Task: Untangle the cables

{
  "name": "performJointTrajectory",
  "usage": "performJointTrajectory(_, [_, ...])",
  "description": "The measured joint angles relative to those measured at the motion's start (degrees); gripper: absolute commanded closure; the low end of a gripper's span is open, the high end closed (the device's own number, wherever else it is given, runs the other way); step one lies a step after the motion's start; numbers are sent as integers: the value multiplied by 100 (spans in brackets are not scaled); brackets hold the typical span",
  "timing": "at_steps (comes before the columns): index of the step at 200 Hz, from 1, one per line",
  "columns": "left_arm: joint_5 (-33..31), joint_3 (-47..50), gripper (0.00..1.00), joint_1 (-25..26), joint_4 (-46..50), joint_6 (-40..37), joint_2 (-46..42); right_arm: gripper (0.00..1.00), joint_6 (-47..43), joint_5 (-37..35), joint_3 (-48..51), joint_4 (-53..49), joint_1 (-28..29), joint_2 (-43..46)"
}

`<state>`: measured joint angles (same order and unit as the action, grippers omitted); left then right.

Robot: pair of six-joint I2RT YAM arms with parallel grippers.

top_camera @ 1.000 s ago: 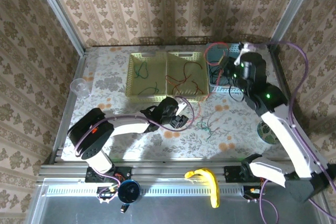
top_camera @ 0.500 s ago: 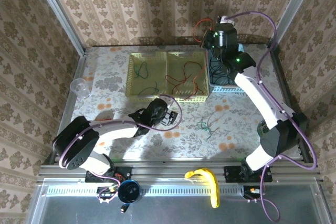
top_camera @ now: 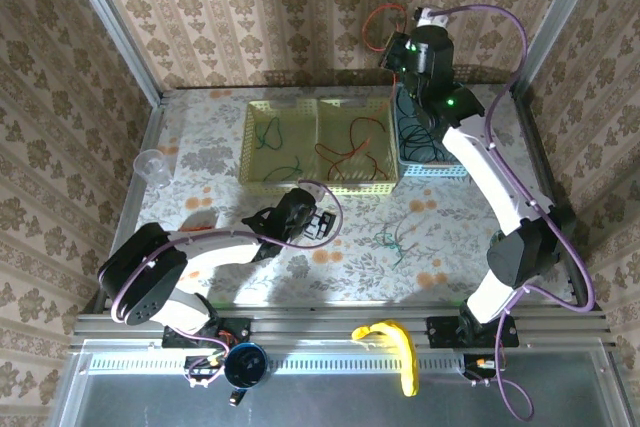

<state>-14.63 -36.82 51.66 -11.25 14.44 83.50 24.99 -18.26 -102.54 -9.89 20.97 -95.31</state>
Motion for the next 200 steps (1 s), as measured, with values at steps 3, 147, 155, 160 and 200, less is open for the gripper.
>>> performJointTrajectory(3, [0,0,15,0,0,2,2,99,2,0,-13,-4,-9,-2])
performJointTrajectory(147, [155,-120,10,164,-120,-76,304,46,890,1316,2492,-1698,140,-785])
performJointTrajectory(155, [173,-181,10,199,-120,-114,343,46,931,1314,2723,-1703,160,-444])
performJointTrajectory(160, [195,-225,9,221,-125,-136,378,46,960,1307,2865,-1692,162,-197])
performJointTrajectory(200, [518,-612,8,442,-177,-439,767,46,1384,1270,4210,-1484,221,1574])
